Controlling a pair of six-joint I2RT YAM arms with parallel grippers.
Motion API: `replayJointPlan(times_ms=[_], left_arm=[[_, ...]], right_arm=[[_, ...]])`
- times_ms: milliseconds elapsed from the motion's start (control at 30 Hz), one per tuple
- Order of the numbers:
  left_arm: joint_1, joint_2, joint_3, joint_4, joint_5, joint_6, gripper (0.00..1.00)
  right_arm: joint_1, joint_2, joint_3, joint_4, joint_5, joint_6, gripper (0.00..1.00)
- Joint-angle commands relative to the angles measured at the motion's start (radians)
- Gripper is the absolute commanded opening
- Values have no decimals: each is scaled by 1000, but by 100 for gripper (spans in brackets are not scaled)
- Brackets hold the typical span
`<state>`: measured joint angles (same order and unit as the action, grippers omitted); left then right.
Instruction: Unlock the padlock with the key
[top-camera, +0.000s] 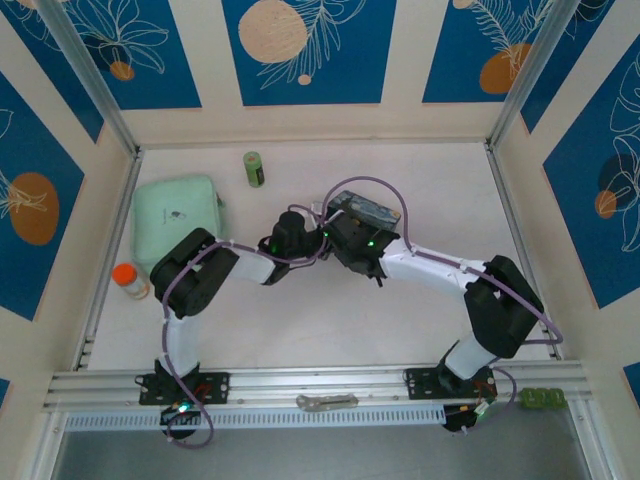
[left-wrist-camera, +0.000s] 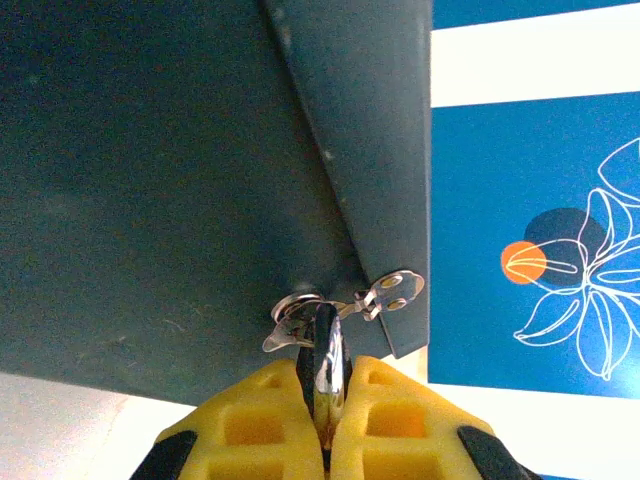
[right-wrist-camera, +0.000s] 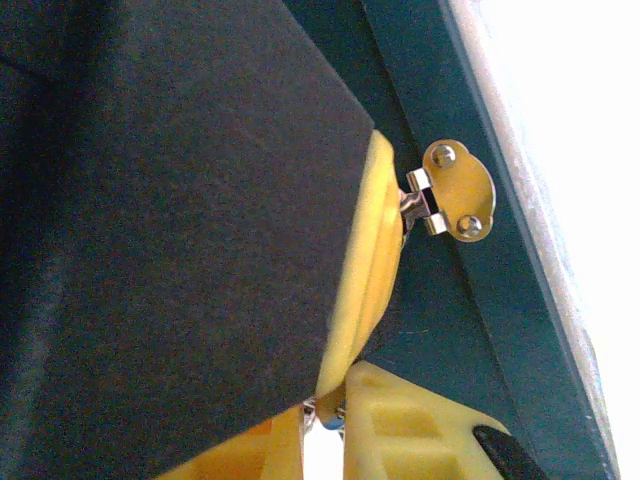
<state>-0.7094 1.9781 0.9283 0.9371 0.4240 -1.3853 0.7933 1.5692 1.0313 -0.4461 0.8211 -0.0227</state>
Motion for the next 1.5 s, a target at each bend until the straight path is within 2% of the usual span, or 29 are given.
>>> replayJointPlan(times_ms=[0, 200, 333, 500, 567, 667, 800, 900, 1033, 1300, 1400, 1467], left_arm=[[-19, -46, 26, 191, 96, -34, 0], [-19, -41, 33, 222, 104, -64, 0], [-19, -44, 32, 217, 107, -63, 0], [-19, -38, 30, 218, 107, -63, 0], [-19, -33, 30, 221, 107, -63, 0], [-18, -24, 26, 224, 110, -56, 0], [-16, -16, 14, 233, 117, -36, 0], [-15, -15, 7, 242, 123, -18, 0], [-15, -12, 8, 245, 139, 7, 0], [-14, 40, 14, 383, 176, -9, 0], [-15, 41, 5, 395, 181, -4, 0], [-15, 28, -4, 368, 178, 14, 0]], right_arm=[[3, 45, -36, 43, 114, -64, 13], [14, 56, -65, 92, 171, -83, 13], [14, 58, -75, 119, 187, -94, 2], [2, 39, -77, 116, 111, -89, 0], [-11, 26, -70, 94, 37, -70, 0], [-55, -17, -55, 51, -165, -23, 0], [-190, -70, -29, -6, -601, 42, 0], [-268, -71, -19, -22, -800, 65, 0], [-334, -63, -11, -23, -991, 90, 0], [-446, -5, -11, -19, -1242, 149, 0], [-481, 8, -22, 0, -1298, 169, 0], [-488, 8, -25, -1, -1287, 171, 0]])
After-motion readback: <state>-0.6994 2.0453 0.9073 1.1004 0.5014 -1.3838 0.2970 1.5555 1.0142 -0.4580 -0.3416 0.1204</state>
